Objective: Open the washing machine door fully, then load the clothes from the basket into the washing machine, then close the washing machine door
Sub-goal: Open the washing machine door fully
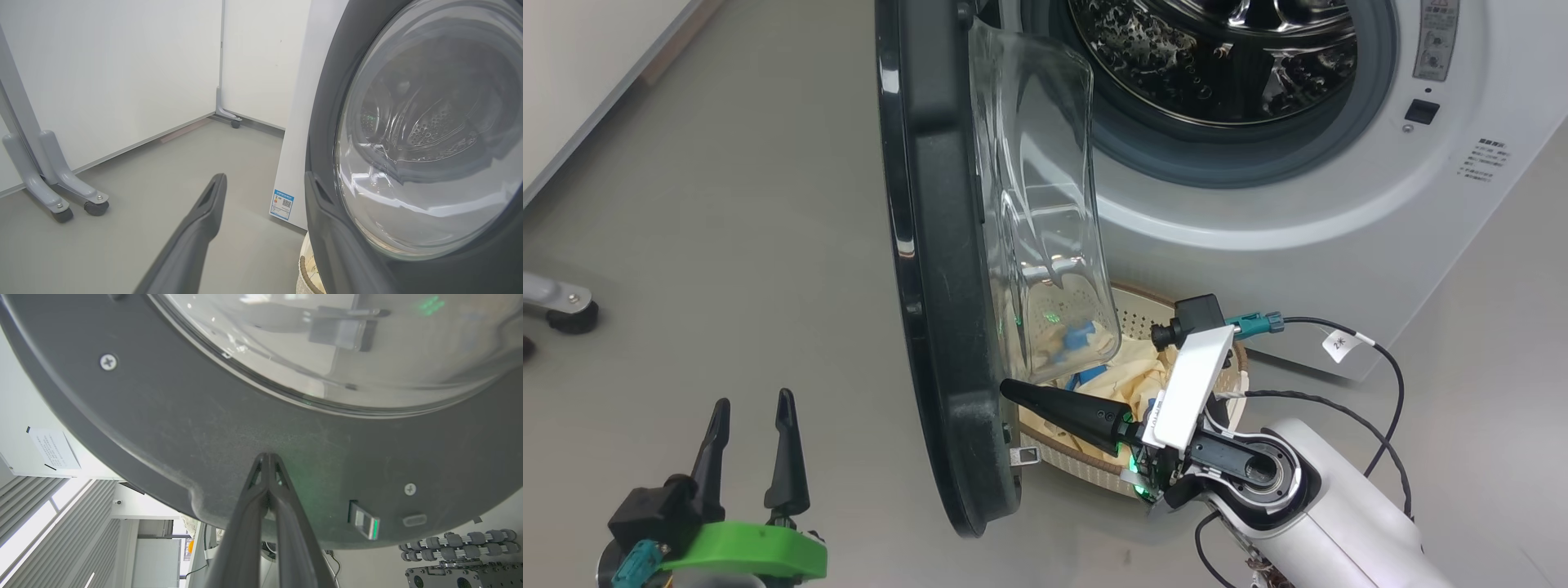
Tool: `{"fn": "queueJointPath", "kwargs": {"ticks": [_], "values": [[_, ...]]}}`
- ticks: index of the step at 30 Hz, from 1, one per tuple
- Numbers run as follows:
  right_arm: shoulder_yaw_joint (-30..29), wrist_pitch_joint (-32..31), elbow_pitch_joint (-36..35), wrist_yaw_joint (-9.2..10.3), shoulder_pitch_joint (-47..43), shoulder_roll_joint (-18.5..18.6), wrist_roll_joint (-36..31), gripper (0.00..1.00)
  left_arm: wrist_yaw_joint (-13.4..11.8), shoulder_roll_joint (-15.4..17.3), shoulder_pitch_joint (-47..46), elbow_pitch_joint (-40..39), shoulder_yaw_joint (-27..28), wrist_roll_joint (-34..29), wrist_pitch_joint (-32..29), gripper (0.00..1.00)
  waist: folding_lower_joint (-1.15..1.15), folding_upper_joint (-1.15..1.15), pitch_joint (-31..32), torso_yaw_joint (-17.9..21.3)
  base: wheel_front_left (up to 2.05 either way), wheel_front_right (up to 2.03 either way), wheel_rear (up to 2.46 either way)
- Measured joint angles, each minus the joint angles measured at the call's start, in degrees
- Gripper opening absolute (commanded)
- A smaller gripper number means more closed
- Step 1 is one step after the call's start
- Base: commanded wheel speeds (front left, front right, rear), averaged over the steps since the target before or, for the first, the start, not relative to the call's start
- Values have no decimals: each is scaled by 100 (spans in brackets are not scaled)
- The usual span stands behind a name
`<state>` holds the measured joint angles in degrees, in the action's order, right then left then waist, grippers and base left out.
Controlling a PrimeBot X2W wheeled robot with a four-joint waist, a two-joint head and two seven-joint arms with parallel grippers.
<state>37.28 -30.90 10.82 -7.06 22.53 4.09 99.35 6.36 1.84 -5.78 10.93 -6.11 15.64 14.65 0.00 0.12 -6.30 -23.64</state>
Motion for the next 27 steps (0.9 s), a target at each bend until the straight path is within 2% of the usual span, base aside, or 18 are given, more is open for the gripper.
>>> {"fn": "queueJointPath", "kwargs": {"ticks": [8,9,10,11,12,18,27], "values": [[78,190,51,0,-7,-29,-75,0,-4,2,119,-19,151,-13,0,100,0,0,184,184,0,0,0],[82,194,49,0,-7,-34,-143,28,-5,2,136,-33,180,-13,1,100,0,0,199,220,0,0,0],[79,225,48,0,-7,-38,-224,49,-5,2,152,-37,214,-13,0,100,0,0,214,259,0,0,0],[74,247,46,0,-7,-38,-279,77,-22,2,168,-45,247,-15,1,100,0,0,226,299,0,0,0],[68,250,37,0,-8,-38,-348,100,-62,2,188,-60,294,-22,0,100,0,0,238,342,0,0,0],[-142,573,-383,0,7,86,-995,100,-104,5,296,-107,515,-80,0,100,0,0,301,626,0,0,0],[-526,2253,-1060,0,276,1455,-3417,100,-103,4,432,-166,638,-179,0,100,0,0,373,1021,0,0,0]]}}
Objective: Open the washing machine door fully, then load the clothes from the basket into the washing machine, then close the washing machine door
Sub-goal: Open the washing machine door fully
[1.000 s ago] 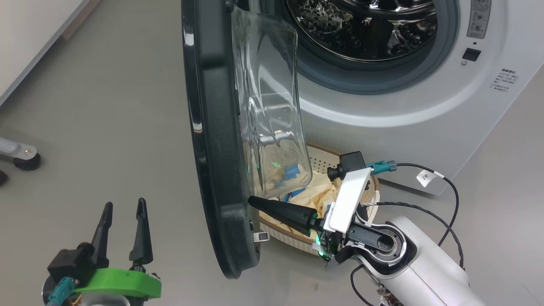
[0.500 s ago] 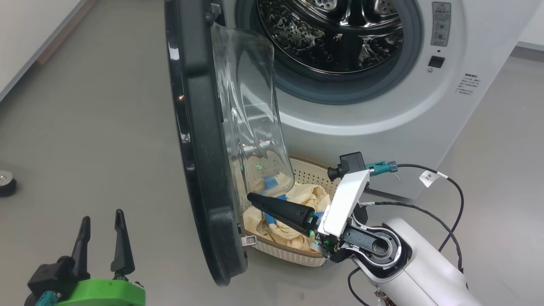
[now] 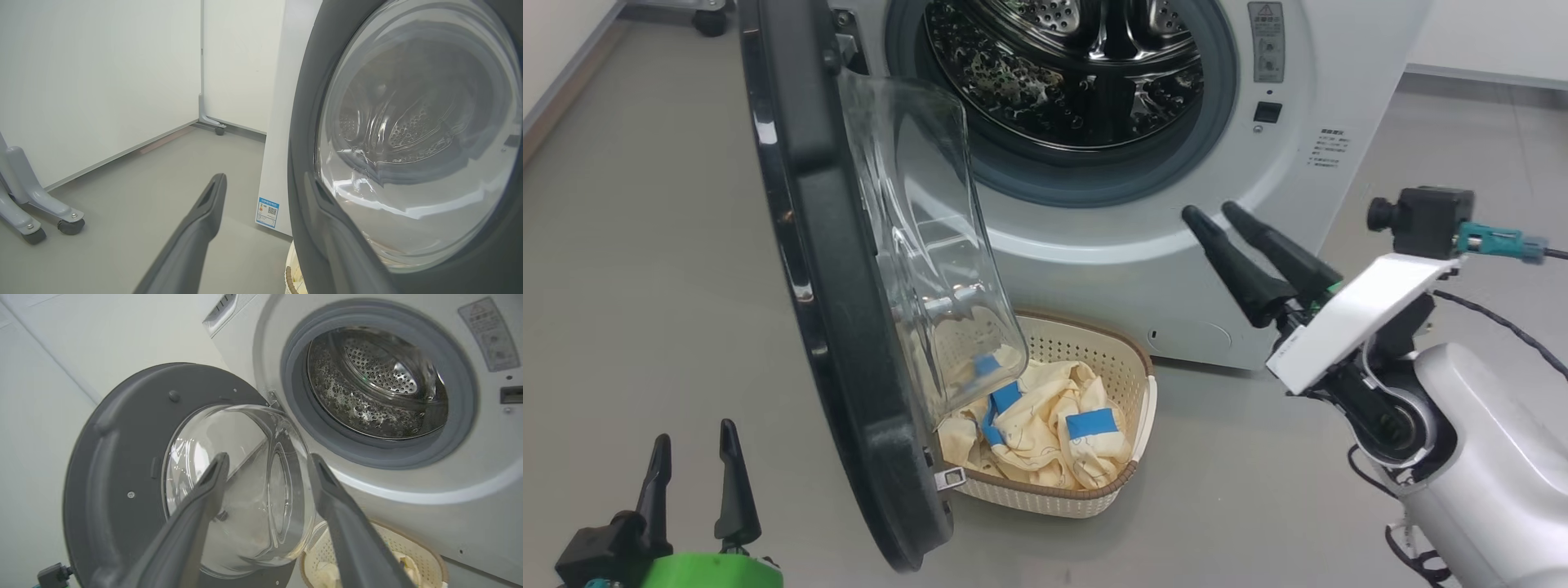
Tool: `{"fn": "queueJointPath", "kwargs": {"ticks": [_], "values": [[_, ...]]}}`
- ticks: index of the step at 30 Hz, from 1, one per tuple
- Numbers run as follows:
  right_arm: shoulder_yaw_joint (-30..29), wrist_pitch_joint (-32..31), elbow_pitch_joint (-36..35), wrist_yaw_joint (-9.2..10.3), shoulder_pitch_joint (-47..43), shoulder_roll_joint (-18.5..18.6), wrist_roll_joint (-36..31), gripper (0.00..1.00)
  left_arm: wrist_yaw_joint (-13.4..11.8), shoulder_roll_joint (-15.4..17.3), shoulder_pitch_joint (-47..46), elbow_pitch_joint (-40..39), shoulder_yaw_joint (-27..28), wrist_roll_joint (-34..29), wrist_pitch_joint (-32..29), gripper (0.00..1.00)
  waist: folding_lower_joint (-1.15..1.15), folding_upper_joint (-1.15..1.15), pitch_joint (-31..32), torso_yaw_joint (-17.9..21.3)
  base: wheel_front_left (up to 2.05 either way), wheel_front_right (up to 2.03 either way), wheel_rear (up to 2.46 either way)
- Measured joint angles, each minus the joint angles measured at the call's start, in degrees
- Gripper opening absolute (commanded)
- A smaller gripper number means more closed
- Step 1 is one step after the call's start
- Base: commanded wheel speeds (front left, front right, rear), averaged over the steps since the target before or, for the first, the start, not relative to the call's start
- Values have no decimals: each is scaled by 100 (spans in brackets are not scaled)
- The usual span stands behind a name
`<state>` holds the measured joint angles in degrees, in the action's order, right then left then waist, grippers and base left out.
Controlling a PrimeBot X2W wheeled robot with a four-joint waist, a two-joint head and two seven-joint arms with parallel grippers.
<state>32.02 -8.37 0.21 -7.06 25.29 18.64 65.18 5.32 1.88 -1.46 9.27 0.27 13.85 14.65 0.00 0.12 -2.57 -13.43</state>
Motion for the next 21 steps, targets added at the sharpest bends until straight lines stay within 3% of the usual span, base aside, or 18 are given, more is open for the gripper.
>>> {"fn": "queueJointPath", "kwargs": {"ticks": [6,12,21], "values": [[-41,1300,224,-1,-388,578,-1163,100,3,1,75,-46,93,-31,0,100,0,0,-24,258,0,0,0],[-535,2446,730,7,-998,806,-1762,100,13,0,76,-62,92,-31,0,100,0,0,-8,383,0,0,0],[-686,2372,1115,436,-1584,790,-2533,100,56,1,153,-87,148,-102,0,100,0,0,17,559,0,0,0]]}}
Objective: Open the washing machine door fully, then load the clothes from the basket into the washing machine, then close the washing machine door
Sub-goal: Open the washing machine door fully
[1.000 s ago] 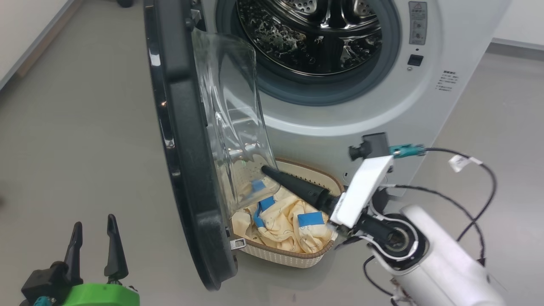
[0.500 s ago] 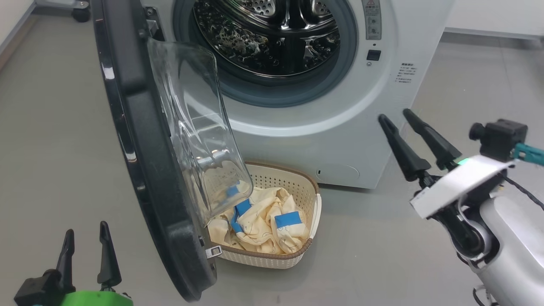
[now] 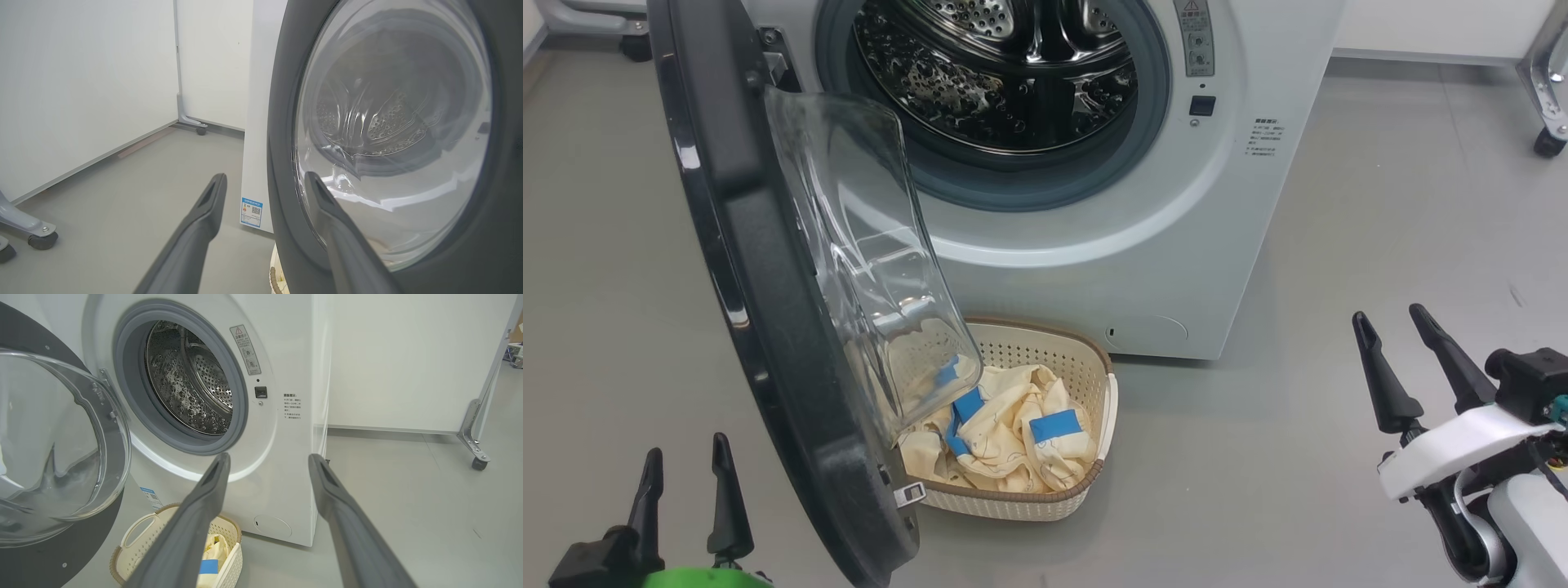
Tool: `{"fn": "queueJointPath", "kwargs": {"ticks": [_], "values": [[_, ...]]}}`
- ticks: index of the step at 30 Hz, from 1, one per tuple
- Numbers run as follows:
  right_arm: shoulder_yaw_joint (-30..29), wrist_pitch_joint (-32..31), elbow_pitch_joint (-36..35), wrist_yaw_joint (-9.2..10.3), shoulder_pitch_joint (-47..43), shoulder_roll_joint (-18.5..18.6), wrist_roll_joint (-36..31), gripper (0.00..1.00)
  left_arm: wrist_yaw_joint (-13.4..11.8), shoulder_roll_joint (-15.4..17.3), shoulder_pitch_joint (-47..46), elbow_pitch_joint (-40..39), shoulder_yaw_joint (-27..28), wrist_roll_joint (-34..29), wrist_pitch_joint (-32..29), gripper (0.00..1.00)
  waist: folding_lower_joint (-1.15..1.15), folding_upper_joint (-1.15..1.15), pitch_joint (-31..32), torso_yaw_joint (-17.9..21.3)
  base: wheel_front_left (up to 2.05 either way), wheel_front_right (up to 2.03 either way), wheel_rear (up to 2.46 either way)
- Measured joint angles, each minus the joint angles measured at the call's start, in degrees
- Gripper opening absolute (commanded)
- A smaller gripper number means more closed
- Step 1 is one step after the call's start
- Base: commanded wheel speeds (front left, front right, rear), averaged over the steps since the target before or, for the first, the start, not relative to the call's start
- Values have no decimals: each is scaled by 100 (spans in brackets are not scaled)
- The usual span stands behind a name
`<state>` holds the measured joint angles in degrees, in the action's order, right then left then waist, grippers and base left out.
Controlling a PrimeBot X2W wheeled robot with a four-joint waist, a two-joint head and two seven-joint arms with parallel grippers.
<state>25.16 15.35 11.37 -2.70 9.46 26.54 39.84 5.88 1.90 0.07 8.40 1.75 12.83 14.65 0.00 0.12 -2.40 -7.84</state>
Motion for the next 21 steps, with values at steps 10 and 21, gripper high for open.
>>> {"fn": "queueJointPath", "kwargs": {"ticks": [10,21], "values": [[-1073,-51,-230,379,-541,-490,-791,100,3,0,58,-10,132,-110,0,100,0,0,-35,182,0,0,0],[-1788,-52,-365,510,-1249,-1051,-1233,100,52,-1,142,-2,168,-172,0,100,0,0,-31,277,0,0,0]]}}
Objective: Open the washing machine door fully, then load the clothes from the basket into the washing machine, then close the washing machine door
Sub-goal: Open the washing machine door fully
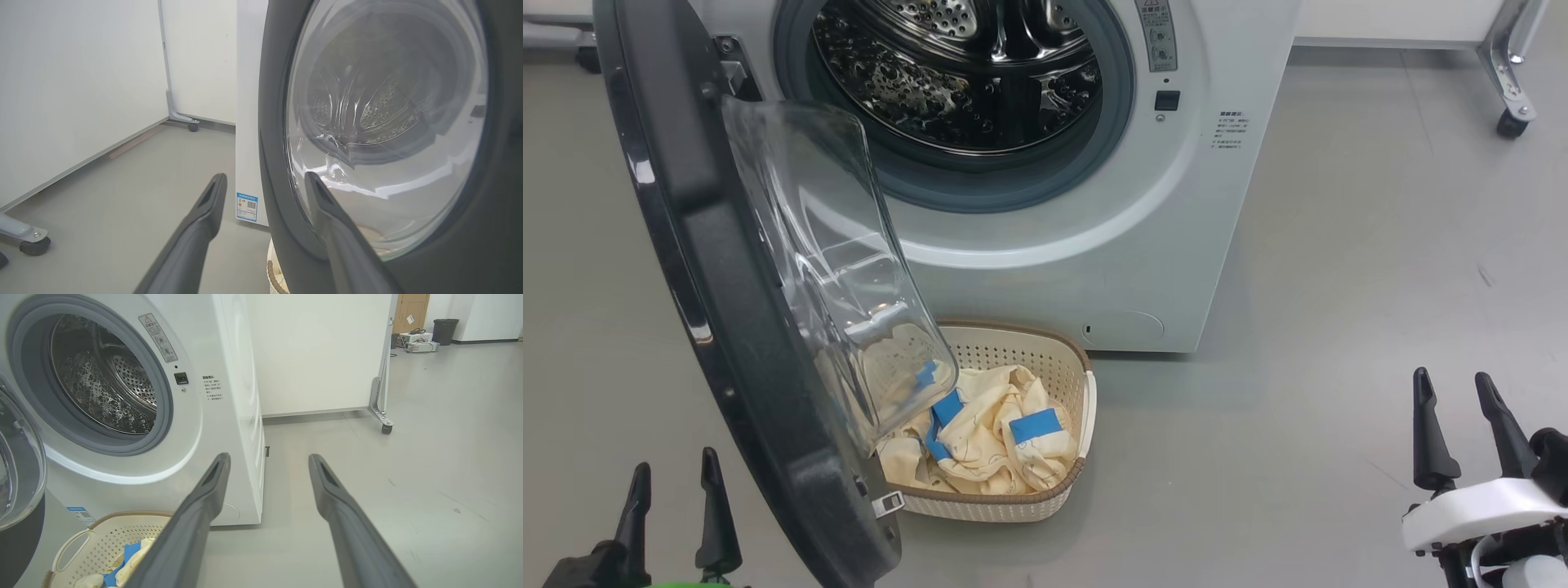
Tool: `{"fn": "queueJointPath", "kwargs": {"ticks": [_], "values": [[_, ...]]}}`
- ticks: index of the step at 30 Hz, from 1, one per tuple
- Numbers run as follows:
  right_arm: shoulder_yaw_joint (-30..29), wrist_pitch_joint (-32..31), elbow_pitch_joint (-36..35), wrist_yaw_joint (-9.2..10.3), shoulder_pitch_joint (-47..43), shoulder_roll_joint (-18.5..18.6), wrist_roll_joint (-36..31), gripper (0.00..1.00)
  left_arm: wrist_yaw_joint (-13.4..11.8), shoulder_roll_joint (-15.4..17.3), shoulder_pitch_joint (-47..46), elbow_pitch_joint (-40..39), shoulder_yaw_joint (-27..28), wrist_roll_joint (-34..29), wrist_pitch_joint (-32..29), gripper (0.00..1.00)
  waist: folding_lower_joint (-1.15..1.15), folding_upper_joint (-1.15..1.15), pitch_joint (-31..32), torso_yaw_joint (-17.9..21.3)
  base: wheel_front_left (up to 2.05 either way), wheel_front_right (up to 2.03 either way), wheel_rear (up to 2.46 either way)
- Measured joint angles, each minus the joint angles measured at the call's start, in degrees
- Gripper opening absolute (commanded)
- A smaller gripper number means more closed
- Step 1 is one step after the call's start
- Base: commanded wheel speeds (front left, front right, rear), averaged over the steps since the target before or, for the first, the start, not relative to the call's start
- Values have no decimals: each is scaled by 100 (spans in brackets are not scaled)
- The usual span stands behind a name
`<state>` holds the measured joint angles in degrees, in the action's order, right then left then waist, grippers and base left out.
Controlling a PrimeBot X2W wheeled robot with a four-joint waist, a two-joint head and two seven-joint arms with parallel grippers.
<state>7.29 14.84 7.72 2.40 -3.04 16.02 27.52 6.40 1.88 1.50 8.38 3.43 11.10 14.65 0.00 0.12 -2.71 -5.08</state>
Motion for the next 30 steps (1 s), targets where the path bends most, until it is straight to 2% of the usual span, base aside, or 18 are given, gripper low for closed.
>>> {"fn": "queueJointPath", "kwargs": {"ticks": [6,22,30], "values": [[-211,-1,-65,-93,-171,-255,-245,100,1,1,44,9,29,0,0,100,0,0,13,72,0,0,0],[-682,-1,-16,-545,-494,-635,-666,100,2,1,57,66,19,0,0,100,0,0,101,72,0,0,0],[-869,-1,-10,-665,-497,-794,-838,100,9,1,102,86,13,0,0,100,0,0,106,59,0,0,0]]}}
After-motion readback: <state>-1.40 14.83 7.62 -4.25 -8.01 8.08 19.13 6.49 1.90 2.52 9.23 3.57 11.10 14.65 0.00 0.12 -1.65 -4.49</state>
